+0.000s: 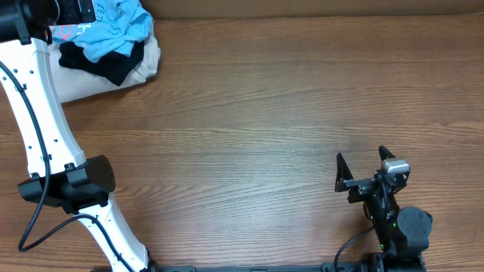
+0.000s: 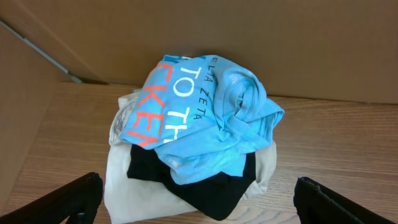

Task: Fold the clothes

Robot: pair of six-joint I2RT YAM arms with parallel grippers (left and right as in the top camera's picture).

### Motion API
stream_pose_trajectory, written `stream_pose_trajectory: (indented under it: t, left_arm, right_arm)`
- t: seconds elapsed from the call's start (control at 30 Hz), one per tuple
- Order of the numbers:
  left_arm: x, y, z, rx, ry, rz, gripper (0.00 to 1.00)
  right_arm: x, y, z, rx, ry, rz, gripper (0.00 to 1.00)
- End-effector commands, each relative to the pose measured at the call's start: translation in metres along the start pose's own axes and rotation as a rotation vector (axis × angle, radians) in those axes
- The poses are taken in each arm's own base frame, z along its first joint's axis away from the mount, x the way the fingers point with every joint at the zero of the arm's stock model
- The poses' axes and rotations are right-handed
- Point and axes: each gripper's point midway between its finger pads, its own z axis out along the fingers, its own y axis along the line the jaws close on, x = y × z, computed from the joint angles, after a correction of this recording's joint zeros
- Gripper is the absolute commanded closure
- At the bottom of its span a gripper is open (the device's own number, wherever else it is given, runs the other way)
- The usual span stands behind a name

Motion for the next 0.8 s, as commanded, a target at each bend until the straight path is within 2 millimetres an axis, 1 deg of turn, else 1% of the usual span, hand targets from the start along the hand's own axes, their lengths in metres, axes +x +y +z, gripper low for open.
stream_pose_trajectory:
  t: [0.0,0.07,0.37,0.77]
  left_arm:
    - [-0.001,-0.005,0.002,0.016,-0.002,0.002,0.00]
    - [-0.001,-0.005,0.002,0.016,-0.002,0.002,0.00]
    - [-0.001,-0.005,0.002,0.016,-0.002,0.002,0.00]
    - [-0.001,-0.005,0.002,0.016,-0.002,0.002,0.00]
  right_arm:
    - [0.012,-0.002,0.000,0.009,-0.016,-0.004,0.00]
    - [0.018,-0.002,0.001,0.008,-0.023,-0.005,0.00]
    - [0.006,-0.001,-0.002,0.005,-0.091,-0.018,0.00]
    - [0.007,-0.001,-0.002,0.005,-0.088,-0.017,0.00]
